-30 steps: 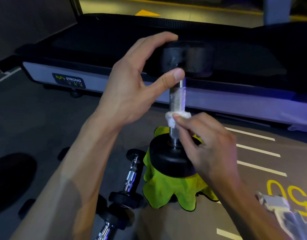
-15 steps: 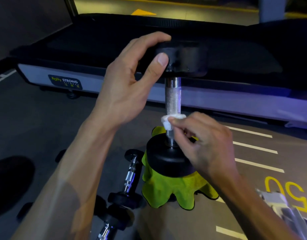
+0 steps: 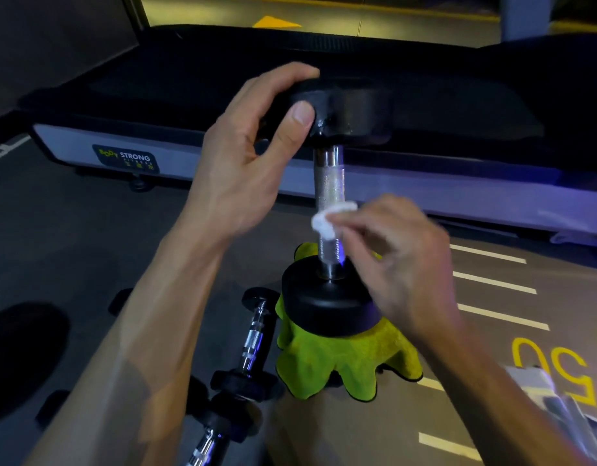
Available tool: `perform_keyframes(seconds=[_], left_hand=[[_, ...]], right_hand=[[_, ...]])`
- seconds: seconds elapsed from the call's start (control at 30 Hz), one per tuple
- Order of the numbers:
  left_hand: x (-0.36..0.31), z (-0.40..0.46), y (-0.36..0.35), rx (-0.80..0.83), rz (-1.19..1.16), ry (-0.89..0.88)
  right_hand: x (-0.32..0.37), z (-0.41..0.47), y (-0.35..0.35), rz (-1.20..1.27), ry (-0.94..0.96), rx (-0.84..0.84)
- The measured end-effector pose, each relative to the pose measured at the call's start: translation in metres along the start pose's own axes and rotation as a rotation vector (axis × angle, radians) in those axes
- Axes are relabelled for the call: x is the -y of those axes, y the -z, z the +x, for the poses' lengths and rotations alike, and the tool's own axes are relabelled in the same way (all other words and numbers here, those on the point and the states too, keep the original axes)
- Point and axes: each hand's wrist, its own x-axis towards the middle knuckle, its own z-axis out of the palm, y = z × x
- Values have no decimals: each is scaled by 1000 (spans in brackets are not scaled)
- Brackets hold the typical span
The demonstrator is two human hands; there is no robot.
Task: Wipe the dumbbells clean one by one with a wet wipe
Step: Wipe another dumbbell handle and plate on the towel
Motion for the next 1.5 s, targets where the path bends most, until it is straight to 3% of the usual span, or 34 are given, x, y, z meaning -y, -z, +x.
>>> perform_keyframes(seconds=[0.13, 0.37, 0.53, 0.7, 0.9, 1.17, 1.33, 1.5], left_hand=[[-3, -2, -1, 15, -14, -11], [-7, -9, 2, 7, -26, -16], [-11, -13, 1, 22, -44, -46], [-11, -16, 2, 7, -58, -35], [-16, -16, -3, 31, -33, -56], [-9, -10, -5, 15, -46, -37], [-9, -9, -5, 25, -47, -63], [-7, -9, -1, 6, -77, -39]], right_hand=[[8, 30, -4, 107, -89, -237], [6, -5, 1, 22, -133, -143], [13, 21, -1, 151, -139, -286], [4, -24, 2, 134, -204, -93], [16, 15, 7, 212, -130, -129], [-11, -31, 18, 130, -208, 229], [-5, -5, 16, 184, -173, 99], [-14, -31, 13, 215, -283, 225]])
